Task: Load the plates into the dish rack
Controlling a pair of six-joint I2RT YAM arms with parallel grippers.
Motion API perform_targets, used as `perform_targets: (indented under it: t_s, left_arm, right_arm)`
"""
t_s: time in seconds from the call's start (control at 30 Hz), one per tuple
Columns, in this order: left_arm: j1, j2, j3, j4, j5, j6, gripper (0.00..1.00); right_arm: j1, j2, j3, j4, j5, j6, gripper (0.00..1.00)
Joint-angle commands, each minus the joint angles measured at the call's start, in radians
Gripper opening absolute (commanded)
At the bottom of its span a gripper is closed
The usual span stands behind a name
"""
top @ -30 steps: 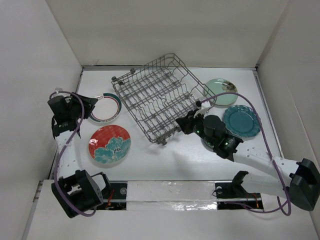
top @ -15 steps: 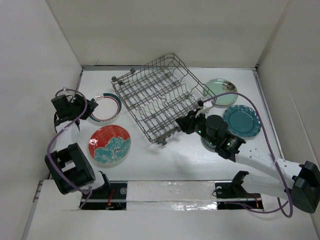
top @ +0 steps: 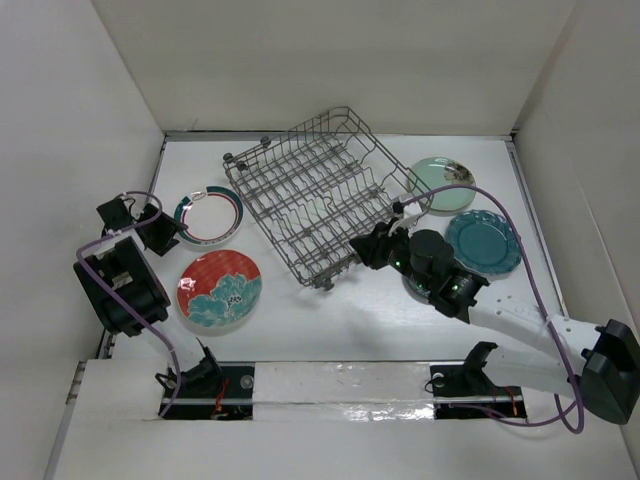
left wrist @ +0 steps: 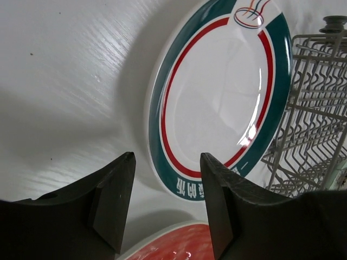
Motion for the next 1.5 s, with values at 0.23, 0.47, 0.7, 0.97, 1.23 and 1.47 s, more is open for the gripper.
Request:
perform_targets:
  t_s: [0.23,0.47,0.7,0.97,1.23,1.47]
  left_arm:
    - [0.002,0.096,0.093,-0.016,0.011,0.016,0.45]
    - [0.002,0.165,0.147,-0.062,0.011,0.010,0.37]
    - [0.002,0.211,0.172,-0.056,0.011,-0.011,0.32]
    - [0.002,0.210,0.155,-0.017,0.011,-0.021,0.22]
    - [0.002,0.176,0.150,-0.009,0.011,-0.017,0.00]
    - [0.011,0.037,0.139,-0.003,0.011,-0.040,0.00]
  right_arm:
    - [-0.007,0.044,0.011,0.034,-0.020,-0.013,0.28]
    - [-0.007,0.047,0.011,0.034,-0.005,-0.017,0.28]
    - [-0.007,0.055,0.016,0.030,-0.005,-0.019,0.28]
    - [-0.007,0.023,0.008,0.027,-0.003,-0.020,0.28]
    - [-0.007,0.026,0.009,0.025,-0.005,-0.020,0.28]
    - [-0.007,0.052,0.014,0.033,-0.019,-0.017,0.27]
